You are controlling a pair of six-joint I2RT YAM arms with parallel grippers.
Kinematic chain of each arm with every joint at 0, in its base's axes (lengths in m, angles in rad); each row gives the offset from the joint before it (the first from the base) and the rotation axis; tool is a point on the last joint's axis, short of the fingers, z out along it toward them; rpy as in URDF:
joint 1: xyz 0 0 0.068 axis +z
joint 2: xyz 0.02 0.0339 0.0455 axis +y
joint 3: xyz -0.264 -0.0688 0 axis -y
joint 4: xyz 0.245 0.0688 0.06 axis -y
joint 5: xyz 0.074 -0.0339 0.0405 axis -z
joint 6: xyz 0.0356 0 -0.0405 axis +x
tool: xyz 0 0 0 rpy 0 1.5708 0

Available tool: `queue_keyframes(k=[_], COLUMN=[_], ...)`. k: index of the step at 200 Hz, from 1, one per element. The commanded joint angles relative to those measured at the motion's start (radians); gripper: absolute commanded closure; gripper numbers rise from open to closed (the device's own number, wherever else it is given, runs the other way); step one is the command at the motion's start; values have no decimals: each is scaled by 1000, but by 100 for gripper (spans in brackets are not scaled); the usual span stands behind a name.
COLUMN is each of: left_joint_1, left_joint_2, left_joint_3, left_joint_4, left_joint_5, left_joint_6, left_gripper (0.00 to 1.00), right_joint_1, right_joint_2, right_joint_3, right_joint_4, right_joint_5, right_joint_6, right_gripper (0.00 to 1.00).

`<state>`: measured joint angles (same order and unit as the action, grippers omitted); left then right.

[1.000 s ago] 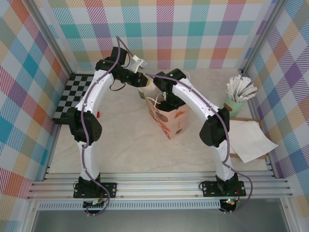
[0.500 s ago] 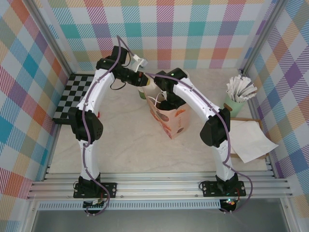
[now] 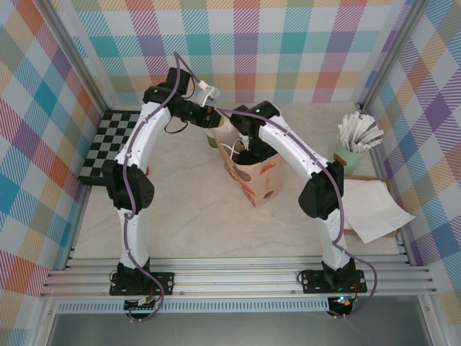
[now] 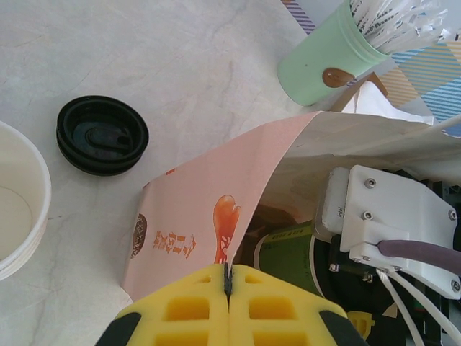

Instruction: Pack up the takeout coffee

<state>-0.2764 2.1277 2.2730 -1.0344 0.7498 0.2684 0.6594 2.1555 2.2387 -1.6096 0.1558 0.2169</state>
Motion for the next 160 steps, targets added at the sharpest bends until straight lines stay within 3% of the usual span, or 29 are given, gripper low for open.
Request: queue_keyframes(k=[1,160], left_joint_1=[6,5], left_joint_2=[24,43], left_joint_3=[34,42], left_joint_4=[-10,-26], left_joint_5=[-6,5], left_joint_6=[-14,-3], left_gripper=[100,100], right_joint_1=[-9,-29], right_joint_2=[-7,-16], right_joint_3=[7,-169], right_joint_4=[-171,55], right_joint_5=[-12,-18], right_joint_6=[-27,-48], right_gripper=[88,90])
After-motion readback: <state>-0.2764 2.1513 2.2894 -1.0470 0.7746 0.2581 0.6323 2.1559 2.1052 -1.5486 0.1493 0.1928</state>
